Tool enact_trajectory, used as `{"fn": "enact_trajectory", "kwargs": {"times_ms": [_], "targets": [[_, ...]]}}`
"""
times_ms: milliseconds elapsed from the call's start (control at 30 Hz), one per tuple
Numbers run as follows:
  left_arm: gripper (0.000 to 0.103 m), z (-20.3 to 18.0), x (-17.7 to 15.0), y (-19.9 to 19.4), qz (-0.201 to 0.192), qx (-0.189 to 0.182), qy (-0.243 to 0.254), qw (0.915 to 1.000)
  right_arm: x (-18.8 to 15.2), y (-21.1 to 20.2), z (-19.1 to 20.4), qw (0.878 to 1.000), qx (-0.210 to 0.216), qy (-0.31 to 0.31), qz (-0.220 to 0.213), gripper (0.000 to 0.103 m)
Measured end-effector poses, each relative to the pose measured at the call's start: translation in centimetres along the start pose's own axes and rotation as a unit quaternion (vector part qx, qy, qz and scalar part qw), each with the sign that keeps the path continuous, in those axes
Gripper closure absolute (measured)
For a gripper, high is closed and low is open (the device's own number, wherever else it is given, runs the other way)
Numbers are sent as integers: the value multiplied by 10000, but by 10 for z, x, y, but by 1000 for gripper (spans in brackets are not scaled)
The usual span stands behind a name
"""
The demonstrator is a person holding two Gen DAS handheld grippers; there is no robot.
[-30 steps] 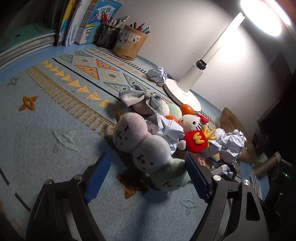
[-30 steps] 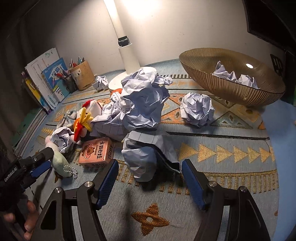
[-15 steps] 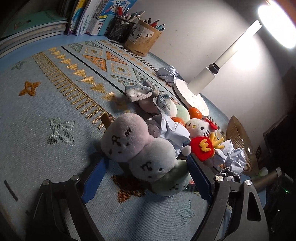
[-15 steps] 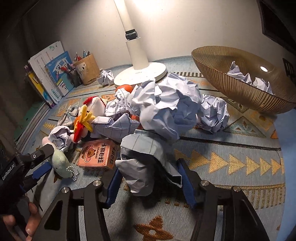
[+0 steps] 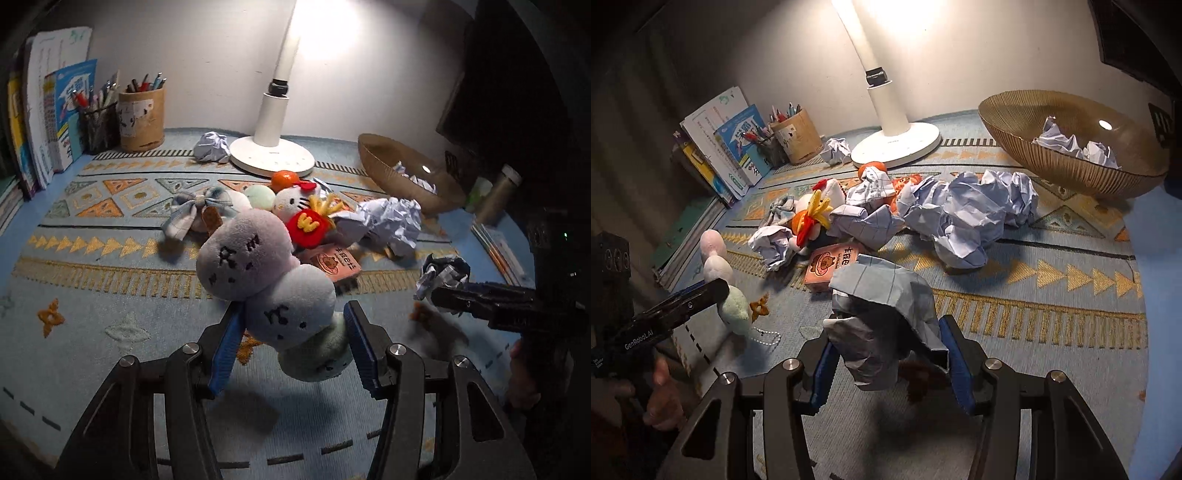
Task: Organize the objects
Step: 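Grasp the pink-white-green caterpillar plush with the left tool while the right tool grasps a paper ball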
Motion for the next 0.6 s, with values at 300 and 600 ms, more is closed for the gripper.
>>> {"fn": "enact_trajectory", "kwargs": {"times_ms": [300, 600], "targets": [[51, -53, -25, 44, 587, -269, 722, 9953, -24, -1, -22, 9983, -576, -2, 55, 51], [31, -42, -39, 48, 546, 4, -116, 9984, -24, -19, -27, 9967, -779, -126, -198, 33]]}}
Point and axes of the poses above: each gripper's, at about its wrist camera, not at the fingertips, and y roughly the way its jaws point, z to its left, x to its top, the point moved 3 cm from there along y, roughly the way its jaws point, and after that the axes turned 15 degrees about -z, right-handed, at the moved point
